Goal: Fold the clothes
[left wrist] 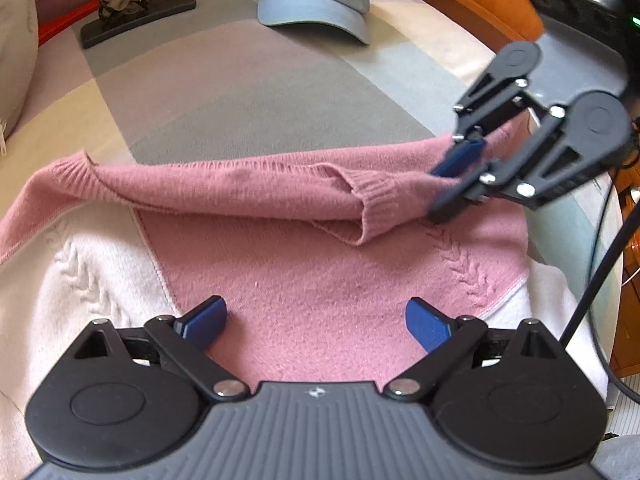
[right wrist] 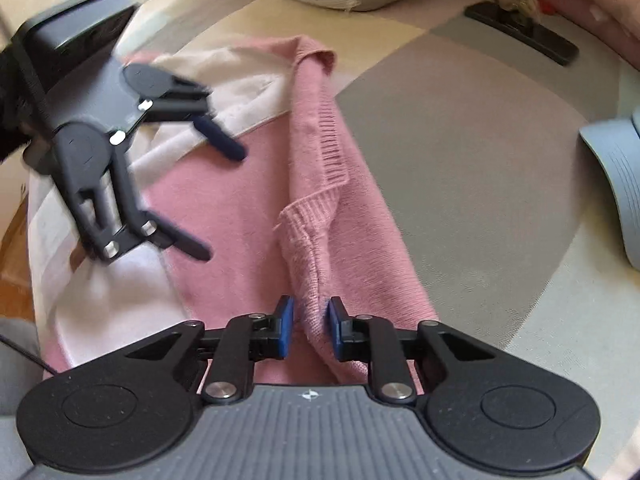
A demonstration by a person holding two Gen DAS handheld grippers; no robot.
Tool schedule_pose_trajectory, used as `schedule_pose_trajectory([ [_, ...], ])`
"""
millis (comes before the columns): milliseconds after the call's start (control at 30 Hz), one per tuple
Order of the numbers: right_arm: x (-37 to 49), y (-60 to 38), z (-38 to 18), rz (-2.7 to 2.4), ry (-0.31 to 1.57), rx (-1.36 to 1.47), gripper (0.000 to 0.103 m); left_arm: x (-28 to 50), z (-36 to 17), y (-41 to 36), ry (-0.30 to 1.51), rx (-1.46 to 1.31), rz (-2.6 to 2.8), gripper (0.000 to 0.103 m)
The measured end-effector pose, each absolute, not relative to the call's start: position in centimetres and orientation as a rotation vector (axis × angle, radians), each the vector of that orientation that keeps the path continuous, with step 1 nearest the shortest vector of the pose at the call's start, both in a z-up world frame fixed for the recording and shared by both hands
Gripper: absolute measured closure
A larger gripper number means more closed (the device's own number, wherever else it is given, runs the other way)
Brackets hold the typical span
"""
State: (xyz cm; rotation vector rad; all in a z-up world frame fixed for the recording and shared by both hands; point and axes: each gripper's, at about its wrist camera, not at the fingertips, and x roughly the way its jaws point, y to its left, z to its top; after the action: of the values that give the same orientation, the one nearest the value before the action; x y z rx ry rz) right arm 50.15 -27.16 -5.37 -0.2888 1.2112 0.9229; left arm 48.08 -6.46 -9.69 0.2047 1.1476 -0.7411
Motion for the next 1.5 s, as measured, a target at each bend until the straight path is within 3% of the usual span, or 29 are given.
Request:
schedule_pose_trajectory([
  [100, 51.7, -27.0, -6.6, 0.908, 1.234, -0.189, 0.079, 48.0, -9.7, -6.5, 1.146, 0.210, -0.733, 0.007],
  [200, 52.4, -26.8, -6.1, 0.883, 1.223, -0.144, 0.090, 47.7, -9.2, -5.9, 1.135, 0.209, -0.727, 0.007],
  [467, 55.3, -27.2, -2.2, 0.671, 1.003, -0.308, 0.091, 47.9, -8.6, -4.2, 1.094, 0.144, -0.628, 0.007],
  [667, 59.5, -27.6, -4.3, 0.540, 0.999, -0.322, 0.091, 48.2, -8.5, -2.9, 1.081, 0.107, -0.543, 0.007],
  [800, 60.7, -28.0, -6.4, 0.440, 1.051, -0.283, 0.081, 47.3, -8.0, -1.1, 1.064, 0.094, -0.473, 0.007],
  [1033, 58.3, -29.5, -3.4, 0.386, 0.993, -0.164, 0.072, 51.0, -5.7, 2.8, 0.954, 0.181, -0.344, 0.007],
  [1300, 57.3, -29.1, -2.8, 0.386, 0.996, -0.066, 0.067, 60.6, -7.0, 6.2, 0.970, 0.174, -0.179, 0.010],
  [1500, 56.7, -27.6, -3.2, 0.422, 0.998, -0.037, 0.067, 60.4, -9.0, 4.0, 1.016, 0.223, -0.281, 0.011],
])
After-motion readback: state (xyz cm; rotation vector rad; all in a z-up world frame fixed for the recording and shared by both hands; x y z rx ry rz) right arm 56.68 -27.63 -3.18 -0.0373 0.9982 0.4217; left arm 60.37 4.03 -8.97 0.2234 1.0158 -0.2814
